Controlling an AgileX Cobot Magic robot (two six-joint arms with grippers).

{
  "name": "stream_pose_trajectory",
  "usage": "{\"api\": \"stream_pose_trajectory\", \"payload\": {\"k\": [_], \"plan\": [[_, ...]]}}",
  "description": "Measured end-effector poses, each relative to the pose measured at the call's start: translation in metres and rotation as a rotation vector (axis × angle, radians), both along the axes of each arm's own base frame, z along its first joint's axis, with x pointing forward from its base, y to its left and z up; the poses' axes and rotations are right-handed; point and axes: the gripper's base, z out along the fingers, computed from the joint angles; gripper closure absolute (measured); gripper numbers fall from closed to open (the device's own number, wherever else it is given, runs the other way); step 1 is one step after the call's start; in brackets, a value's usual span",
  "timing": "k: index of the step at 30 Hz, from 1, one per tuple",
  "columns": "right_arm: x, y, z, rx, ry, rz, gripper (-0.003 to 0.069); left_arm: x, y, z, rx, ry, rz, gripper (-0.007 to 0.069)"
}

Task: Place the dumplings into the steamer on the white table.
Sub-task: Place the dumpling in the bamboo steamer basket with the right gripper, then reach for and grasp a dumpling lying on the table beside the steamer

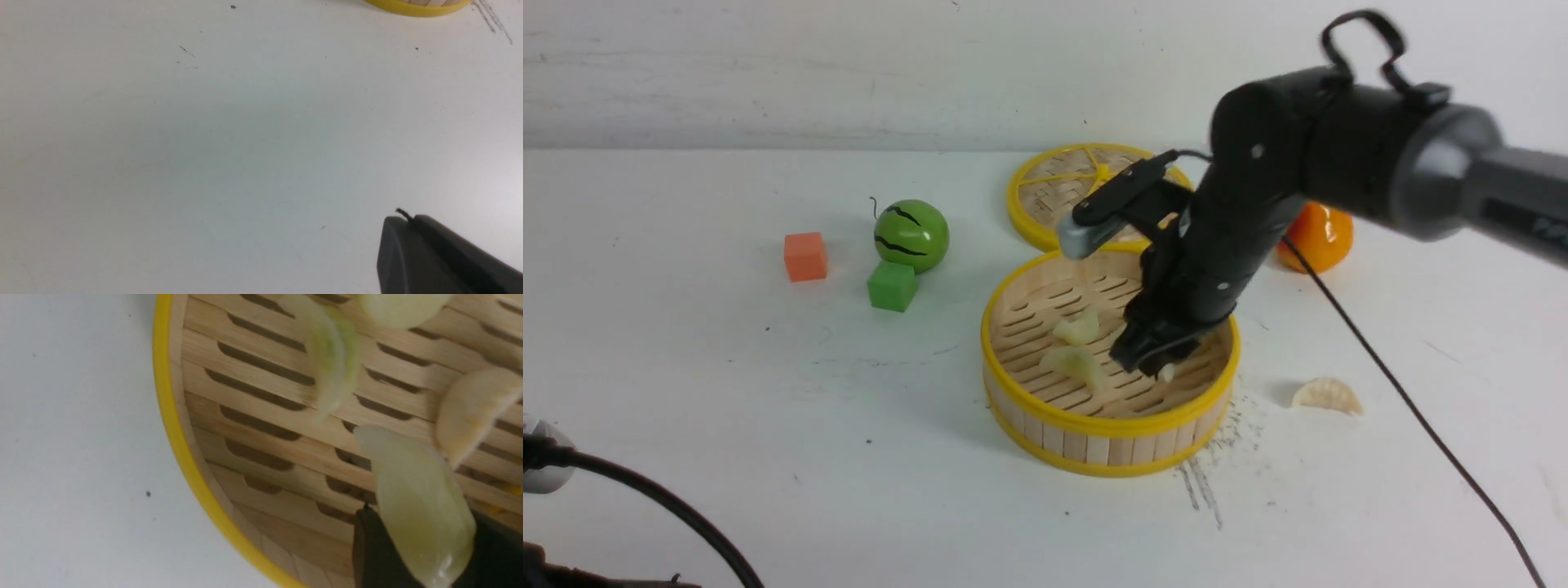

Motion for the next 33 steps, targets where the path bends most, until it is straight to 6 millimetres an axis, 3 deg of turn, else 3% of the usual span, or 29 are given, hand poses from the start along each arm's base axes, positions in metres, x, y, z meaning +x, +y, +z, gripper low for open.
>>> {"api": "stream_pose_trajectory", "payload": {"k": [4, 7, 11, 15, 19, 22, 25, 31, 33], "plan": [[0.007, 0.007, -0.028, -0.065, 0.024, -0.096, 0.0418, 0.0, 0.0, 0.0, 0.0, 0.0, 0.0, 0.0638], [0.01, 0.006, -0.035, -0.084, 0.022, -0.133, 0.0414, 0.0, 0.0, 0.0, 0.0, 0.0, 0.0, 0.0638], [0.011, 0.006, -0.031, -0.074, 0.026, -0.162, 0.034, 0.0, 0.0, 0.0, 0.0, 0.0, 0.0, 0.0638], [0.004, 0.007, -0.007, -0.046, 0.075, -0.169, 0.0165, 0.0, 0.0, 0.0, 0.0, 0.001, 0.0, 0.0638], [-0.005, -0.002, 0.029, -0.039, 0.039, -0.113, 0.0095, 0.0, 0.0, 0.0, -0.002, 0.002, 0.0, 0.0636], [-0.004, -0.02, 0.044, -0.042, 0.031, -0.096, 0.0079, 0.0, 0.0, 0.0, -0.003, 0.003, 0.0, 0.0635], [0.011, -0.061, 0.044, -0.072, 0.053, -0.105, 0.0081, 0.0, 0.0, 0.0, -0.003, 0.003, 0.0, 0.0634], [0.032, -0.121, 0.006, -0.118, 0.145, 0.019, 0.0113, 0.0, 0.0, 0.0, -0.003, 0.002, 0.0, 0.0634], [0.035, -0.129, -0.005, -0.128, 0.17, 0.054, 0.0121, 0.0, 0.0, 0.0, -0.003, 0.002, 0.0, 0.0632]]}}
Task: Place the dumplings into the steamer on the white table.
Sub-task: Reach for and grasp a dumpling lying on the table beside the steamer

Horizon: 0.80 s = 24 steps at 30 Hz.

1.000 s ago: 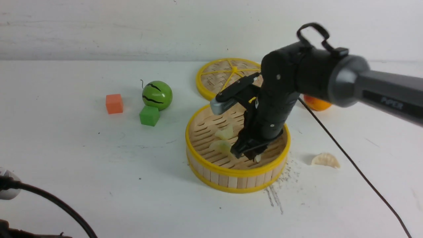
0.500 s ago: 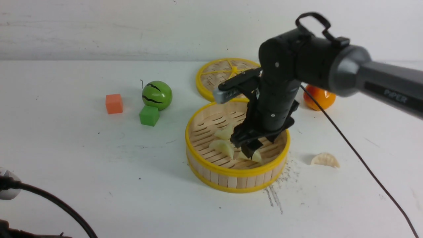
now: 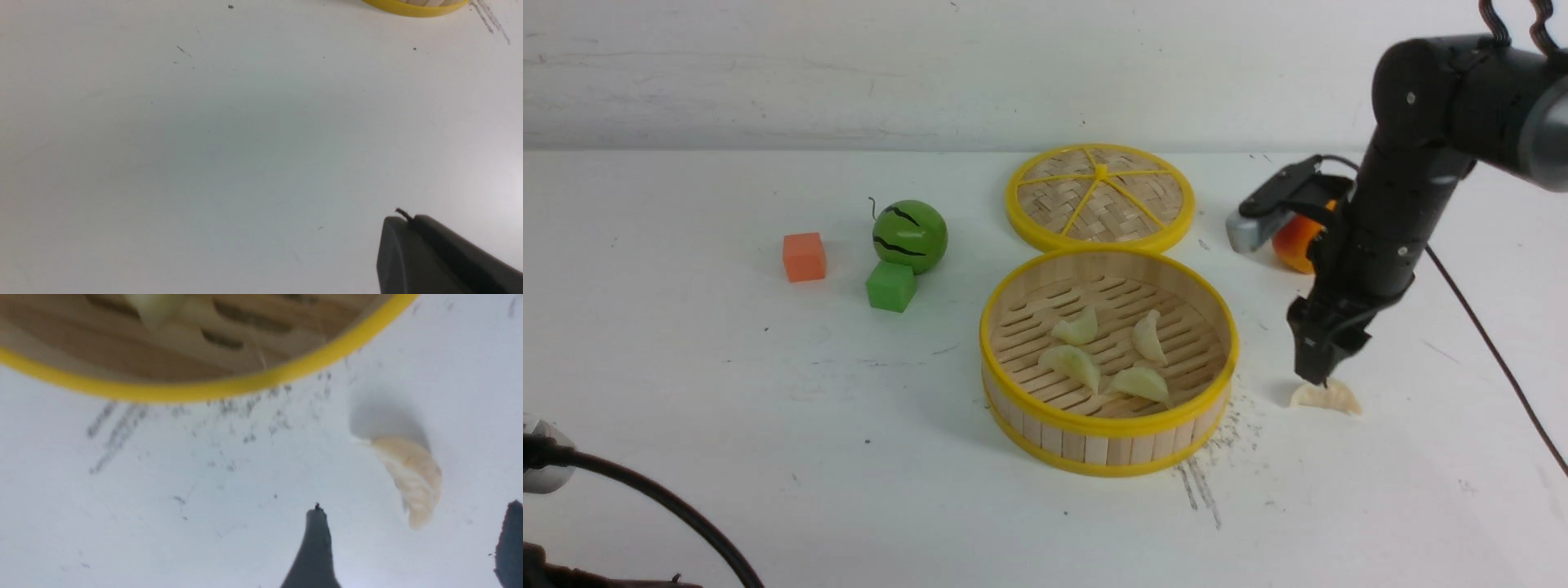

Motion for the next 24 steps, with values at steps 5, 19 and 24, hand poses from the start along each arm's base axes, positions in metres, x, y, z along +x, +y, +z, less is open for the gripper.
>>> {"api": "stream_pose_trajectory", "payload": {"k": [5, 19, 24], "plan": [[0.013, -0.02, -0.038, -0.017, 0.055, 0.023, 0.0144, 0.0, 0.0, 0.0, 0.002, -0.003, 0.0, 0.063], [0.026, -0.007, -0.065, -0.014, -0.007, 0.083, 0.0492, 0.001, 0.003, 0.0, 0.042, -0.024, -0.001, 0.0624], [0.021, 0.001, -0.062, -0.017, 0.025, 0.097, 0.0478, 0.002, 0.003, 0.0, 0.052, -0.027, -0.001, 0.0624]]}}
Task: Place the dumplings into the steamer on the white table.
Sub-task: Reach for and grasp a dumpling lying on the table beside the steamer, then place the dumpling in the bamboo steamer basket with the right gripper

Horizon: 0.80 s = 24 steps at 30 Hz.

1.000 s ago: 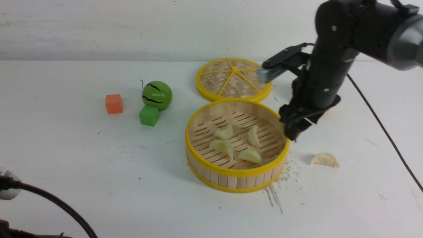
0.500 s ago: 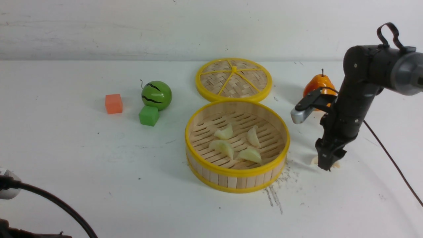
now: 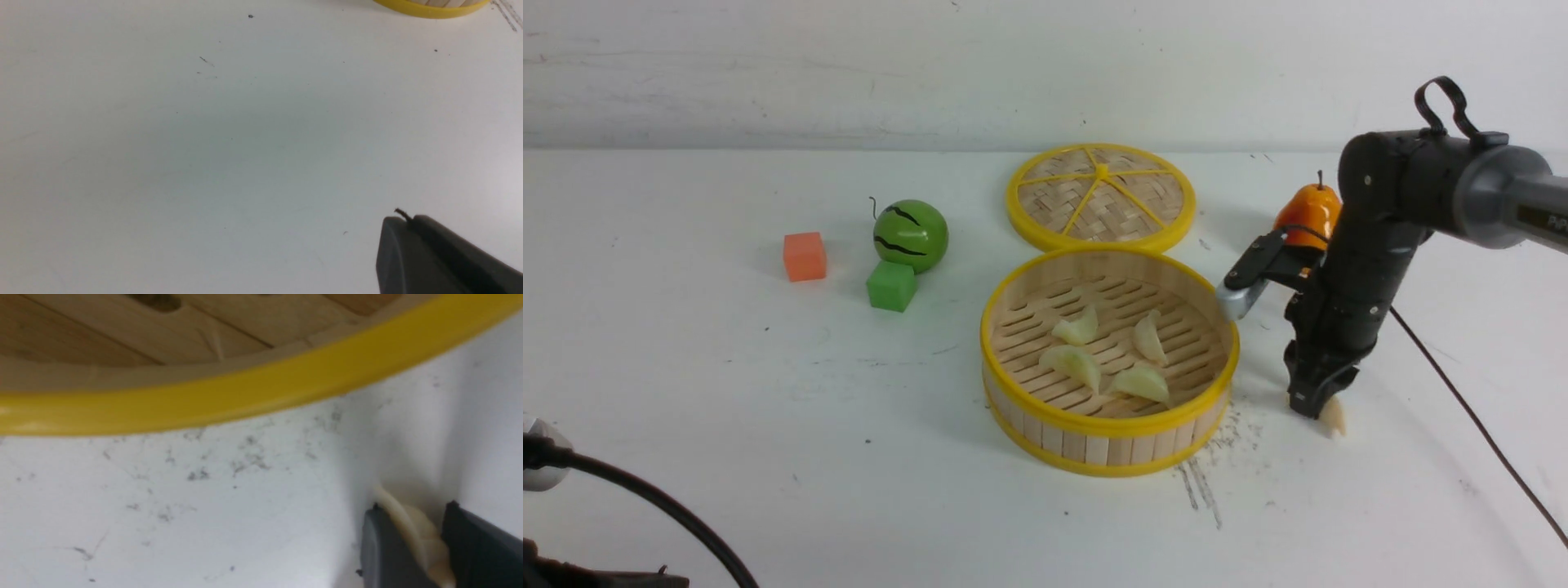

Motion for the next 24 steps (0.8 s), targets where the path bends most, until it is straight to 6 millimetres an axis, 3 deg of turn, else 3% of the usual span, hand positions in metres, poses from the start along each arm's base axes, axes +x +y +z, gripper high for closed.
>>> {"api": "stream_pose_trajectory", "payload": {"k": [3, 6, 7, 9, 12, 15, 24], "plan": [[-0.002, 0.019, 0.026, 0.015, -0.053, -0.007, 0.0478, 0.0, 0.0, 0.0, 0.0, 0.0, 0.0, 0.0624], [-0.008, 0.053, 0.063, 0.054, -0.147, -0.003, 0.0478, 0.0, 0.0, 0.0, -0.002, -0.005, 0.0, 0.0624], [-0.01, 0.073, 0.078, 0.093, -0.186, -0.009, 0.0478, 0.001, 0.0, 0.001, -0.004, -0.009, 0.0, 0.0623], [-0.015, 0.099, 0.09, 0.134, -0.233, -0.014, 0.0478, 0.001, 0.0, 0.001, -0.006, -0.013, 0.0, 0.0621], [-0.018, 0.131, 0.089, 0.191, -0.281, -0.06, 0.0478, 0.001, 0.0, 0.001, -0.008, -0.012, 0.0, 0.0621], [-0.014, 0.146, 0.076, 0.224, -0.305, -0.138, 0.0478, 0.0, 0.0, 0.0, -0.004, -0.003, 0.0, 0.0619], [0.004, 0.153, 0.046, 0.305, -0.322, -0.378, 0.0478, -0.001, -0.001, -0.001, -0.014, 0.02, 0.0, 0.0618]]}}
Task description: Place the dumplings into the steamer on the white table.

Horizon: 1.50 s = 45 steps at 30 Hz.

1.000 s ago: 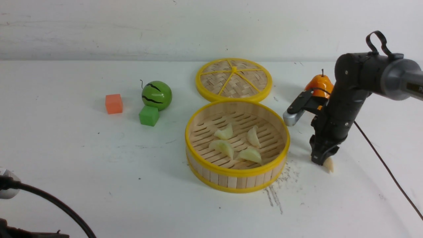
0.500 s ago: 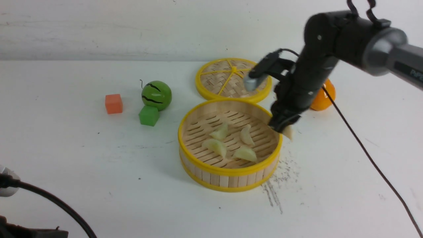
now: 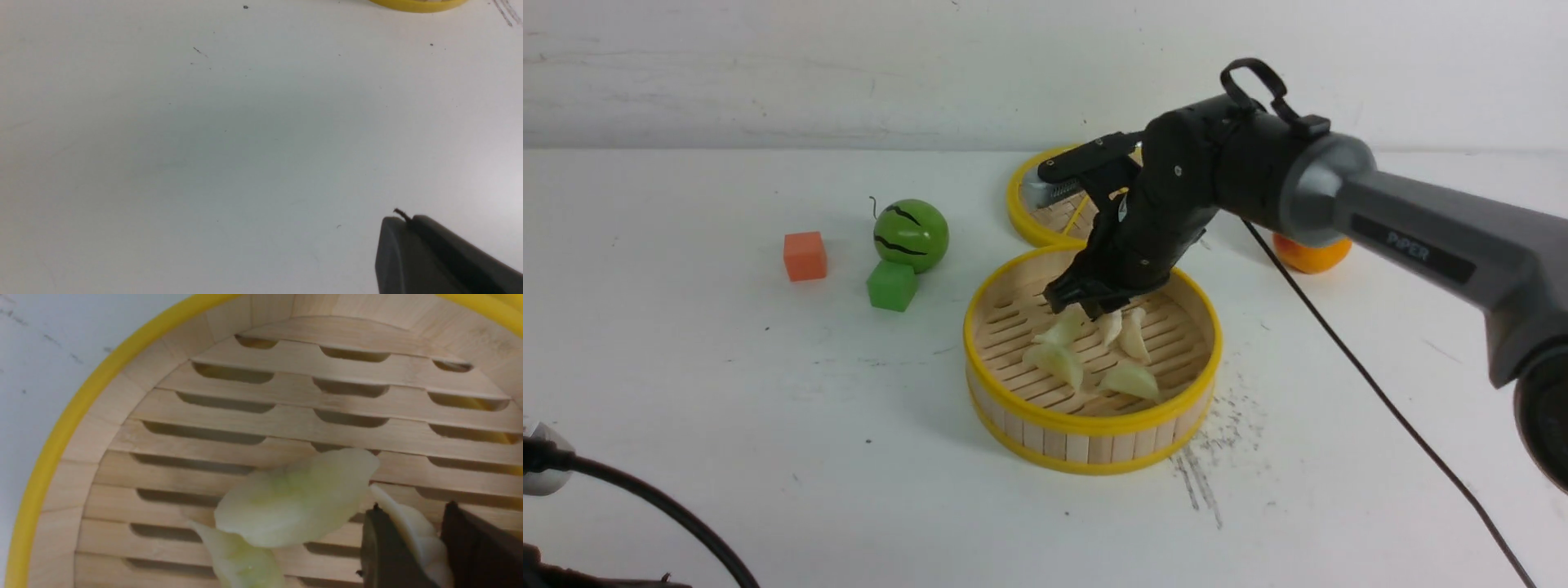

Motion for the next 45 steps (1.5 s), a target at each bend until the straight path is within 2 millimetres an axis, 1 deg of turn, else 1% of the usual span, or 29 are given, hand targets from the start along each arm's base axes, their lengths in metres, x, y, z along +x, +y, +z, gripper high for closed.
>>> {"api": "stream_pose_trajectory", "payload": {"k": [4, 6, 7, 8, 9, 10, 11, 12, 13, 15, 17, 18, 21, 23, 24, 25, 26, 27, 28, 29, 31, 32, 33, 35, 37, 39, 42, 43, 45], "plan": [[0.002, 0.001, -0.011, 0.001, 0.02, -0.017, 0.0478, 0.0, 0.0, 0.0, -0.002, 0.004, 0.0, 0.0618], [0.002, 0.001, -0.013, 0.0, 0.023, -0.019, 0.0444, -0.001, 0.0, 0.0, -0.002, 0.009, 0.0, 0.0618], [0.003, 0.001, -0.013, -0.001, 0.024, -0.019, 0.0438, -0.001, 0.0, 0.0, -0.003, 0.01, 0.0, 0.0618], [0.003, 0.001, -0.012, -0.002, 0.028, -0.02, 0.0374, -0.001, 0.0, -0.001, -0.003, 0.012, 0.0, 0.0618], [0.002, 0.001, -0.01, -0.004, 0.033, -0.02, 0.0331, -0.001, 0.0, -0.001, -0.002, 0.015, 0.0, 0.0618], [0.003, 0.001, -0.009, -0.003, 0.03, -0.02, 0.0322, -0.001, 0.0, -0.001, -0.003, 0.015, 0.0, 0.0618], [0.003, 0.001, -0.002, -0.009, 0.042, -0.018, 0.0256, -0.001, 0.0, -0.001, -0.002, 0.017, 0.0, 0.0618], [0.003, 0.001, 0.0, -0.008, 0.042, -0.018, 0.0248, -0.001, 0.0, -0.001, -0.002, 0.017, 0.0, 0.0618], [0.003, 0.002, 0.013, -0.006, 0.041, -0.016, 0.0197, -0.001, 0.0, -0.001, -0.002, 0.017, 0.0, 0.0616], [0.001, 0.001, 0.029, -0.005, 0.044, -0.016, 0.0168, -0.001, 0.0, -0.001, -0.001, 0.019, 0.0, 0.0615], [-0.004, -0.001, 0.054, 0.014, 0.021, -0.013, 0.0168, -0.001, 0.0, -0.001, -0.001, 0.021, 0.0, 0.0615], [-0.007, -0.002, 0.071, 0.033, 0.001, -0.012, 0.0179, -0.002, 0.0, -0.001, -0.004, 0.02, 0.0, 0.0615], [-0.022, -0.007, 0.121, 0.111, -0.076, -0.006, 0.0253, -0.009, 0.003, 0.003, -0.026, -0.004, -0.001, 0.0614], [-0.033, -0.012, 0.144, 0.141, -0.108, 0.007, 0.0305, -0.017, 0.007, 0.007, -0.045, -0.037, -0.002, 0.0611], [-0.045, -0.016, 0.165, 0.166, -0.134, 0.023, 0.0356, -0.025, 0.011, 0.011, -0.064, -0.075, -0.003, 0.061], [-0.048, -0.018, 0.171, 0.169, -0.139, 0.035, 0.0383, -0.028, 0.012, 0.013, -0.073, -0.094, -0.004, 0.061], [-0.063, -0.023, 0.19, 0.19, -0.149, 0.072, 0.0459, -0.036, 0.016, 0.016, -0.093, -0.133, -0.005, 0.0608], [-0.072, -0.024, 0.201, 0.205, -0.15, 0.105, 0.0505, -0.041, 0.019, 0.018, -0.106, -0.16, -0.005, 0.0608], [-0.076, -0.025, 0.205, 0.217, -0.151, 0.115, 0.0515, -0.043, 0.02, 0.019, -0.111, -0.169, -0.005, 0.0608], [-0.09, -0.025, 0.217, 0.241, -0.144, 0.195, 0.0594, -0.05, 0.023, 0.021, -0.131, -0.206, -0.005, 0.0608], [-0.106, -0.023, 0.23, 0.298, -0.136, 0.316, 0.0664, -0.058, 0.027, 0.024, -0.164, -0.242, 0.003, 0.0606], [-0.107, -0.022, 0.231, 0.307, -0.131, 0.32, 0.0664, -0.058, 0.027, 0.024, -0.168, -0.244, 0.004, 0.0606], [-0.115, -0.02, 0.235, 0.336, -0.128, 0.391, 0.0677, -0.062, 0.029, 0.025, -0.179, -0.264, 0.007, 0.0606], [-0.125, -0.017, 0.238, 0.389, -0.117, 0.478, 0.0678, -0.067, 0.032, 0.026, -0.194, -0.3, 0.009, 0.0605], [-0.131, -0.016, 0.237, 0.417, -0.108, 0.521, 0.0671, -0.069, 0.034, 0.023, -0.2, -0.328, 0.011, 0.0604], [-0.137, -0.018, 0.234, 0.43, -0.111, 0.536, 0.0666, -0.069, 0.034, 0.018, -0.202, -0.336, 0.013, 0.0604], [-0.148, -0.025, 0.234, 0.438, -0.151, 0.517, 0.0664, -0.067, 0.033, 0.009, -0.192, -0.314, 0.013, 0.0603], [-0.148, -0.026, 0.231, 0.44, -0.155, 0.507, 0.0664, -0.066, 0.033, 0.007, -0.19, -0.308, 0.014, 0.0602], [-0.16, -0.036, 0.23, 0.433, -0.21, 0.47, 0.0664, -0.066, 0.032, 0.006, -0.186, -0.3, 0.014, 0.0601]]}}
